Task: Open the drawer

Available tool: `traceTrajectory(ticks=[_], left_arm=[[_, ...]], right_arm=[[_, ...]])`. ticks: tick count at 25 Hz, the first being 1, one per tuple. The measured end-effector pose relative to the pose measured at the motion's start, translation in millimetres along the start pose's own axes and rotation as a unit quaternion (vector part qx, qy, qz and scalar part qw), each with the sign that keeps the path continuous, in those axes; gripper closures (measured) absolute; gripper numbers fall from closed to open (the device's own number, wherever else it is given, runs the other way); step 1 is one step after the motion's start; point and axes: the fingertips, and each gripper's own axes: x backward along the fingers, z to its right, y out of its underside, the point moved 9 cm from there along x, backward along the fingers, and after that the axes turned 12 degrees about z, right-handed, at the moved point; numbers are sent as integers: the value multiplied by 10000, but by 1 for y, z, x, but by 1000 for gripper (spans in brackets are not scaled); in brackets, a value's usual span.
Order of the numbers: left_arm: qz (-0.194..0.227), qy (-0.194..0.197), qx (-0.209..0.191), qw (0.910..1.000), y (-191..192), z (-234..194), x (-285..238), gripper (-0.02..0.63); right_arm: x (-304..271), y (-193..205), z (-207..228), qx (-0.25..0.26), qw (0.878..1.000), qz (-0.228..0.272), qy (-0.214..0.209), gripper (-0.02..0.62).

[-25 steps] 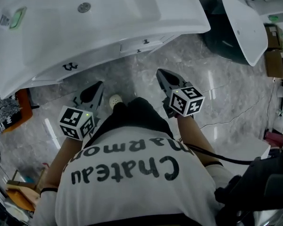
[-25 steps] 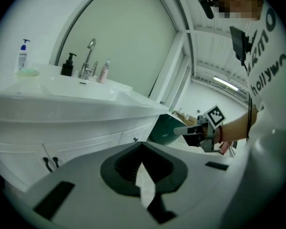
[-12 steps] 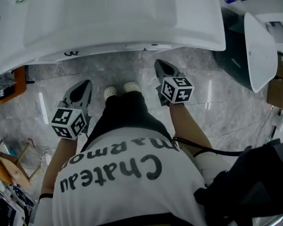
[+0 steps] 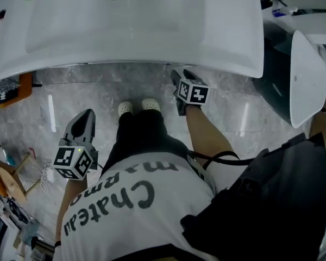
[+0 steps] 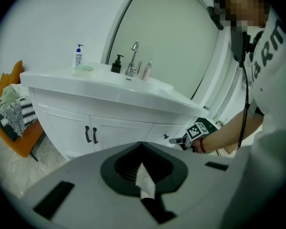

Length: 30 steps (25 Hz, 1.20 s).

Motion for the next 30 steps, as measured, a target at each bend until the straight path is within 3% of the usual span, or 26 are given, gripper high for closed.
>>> traceTrajectory(ticks=[7,12,17,18,23,30], left_arm=[[-19,-554,316,9980,11,11,15,598],[-124,-671,302,9972,15,12,18,598],[-155,-679,289,9972,14,12,12,598],[-163,-656,239,9974,13,13,10,598],[-187,-441,43,9988,11,22,2,598],[-241,-384,59,9990,18,25,1,598]], right_arm=[[-37,-15,20,329,9988,-205,308,364],[-57,-15,18,258,9989,-335,202,362],[-65,-6,18,121,9979,-626,57,398],[-64,-7,16,137,9979,-625,37,439],[-60,-7,15,67,9975,-684,159,441],[-52,-3,12,397,9975,-575,-54,443]])
